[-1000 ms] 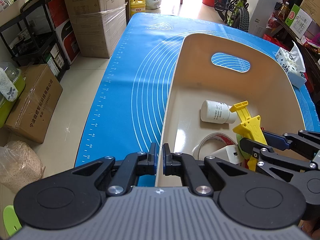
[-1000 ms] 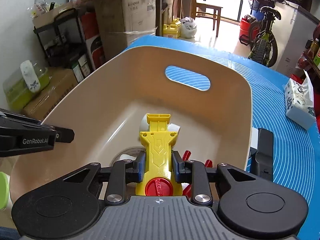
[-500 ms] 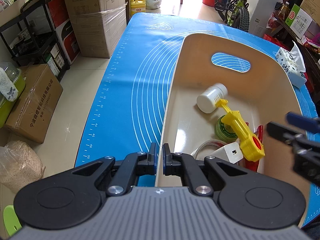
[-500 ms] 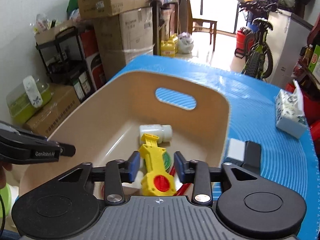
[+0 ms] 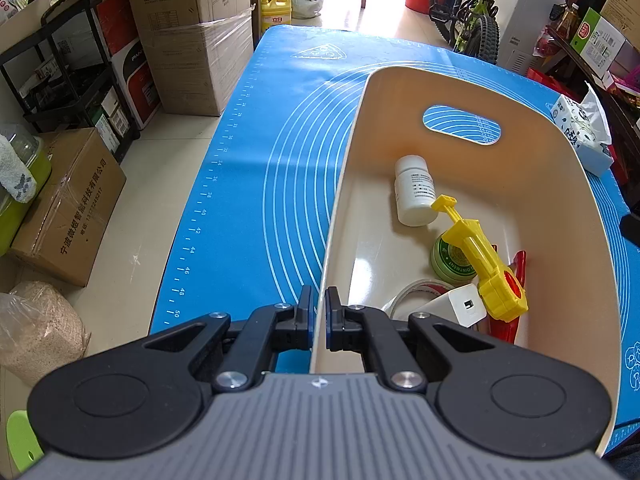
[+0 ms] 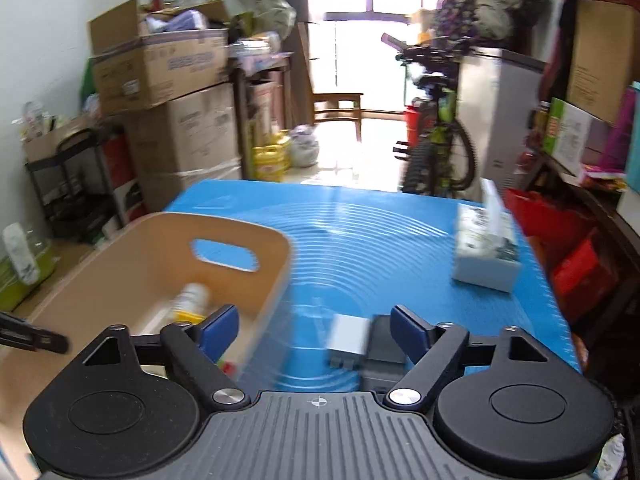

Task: Organize rigid objects
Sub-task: 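Grasp the black remote control with the right tool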

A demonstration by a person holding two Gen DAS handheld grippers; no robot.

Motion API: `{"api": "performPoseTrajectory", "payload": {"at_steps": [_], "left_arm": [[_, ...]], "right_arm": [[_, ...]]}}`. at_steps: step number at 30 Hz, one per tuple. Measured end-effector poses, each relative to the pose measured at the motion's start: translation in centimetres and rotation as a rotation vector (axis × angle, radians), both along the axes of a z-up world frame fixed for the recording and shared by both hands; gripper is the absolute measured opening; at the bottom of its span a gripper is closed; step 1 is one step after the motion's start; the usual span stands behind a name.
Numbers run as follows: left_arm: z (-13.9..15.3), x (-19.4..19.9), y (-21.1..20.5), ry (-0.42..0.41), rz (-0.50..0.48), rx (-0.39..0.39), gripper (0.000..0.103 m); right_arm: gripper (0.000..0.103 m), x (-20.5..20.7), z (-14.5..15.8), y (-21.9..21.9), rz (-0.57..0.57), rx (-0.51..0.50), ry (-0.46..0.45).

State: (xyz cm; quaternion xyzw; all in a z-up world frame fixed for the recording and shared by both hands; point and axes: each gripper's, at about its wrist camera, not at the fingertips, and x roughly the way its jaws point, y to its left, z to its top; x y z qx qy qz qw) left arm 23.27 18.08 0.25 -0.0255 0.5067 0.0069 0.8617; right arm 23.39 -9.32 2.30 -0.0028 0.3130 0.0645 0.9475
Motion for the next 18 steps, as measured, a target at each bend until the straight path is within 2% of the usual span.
{"api": "performPoseTrajectory", "payload": {"at_steps": [8,18], "left_arm": [[0.0,0.0,0.0,0.0,0.0,0.004,0.007],[0.0,0.0,0.0,0.001,0.001,0.008,0.007]], "right_arm": [[0.093,1.4,-5.4,-3.0,-0.098,-0.021,0.095],[0.093,3.0,-8.8,-3.2,-0.172,0.074,0.168]]}}
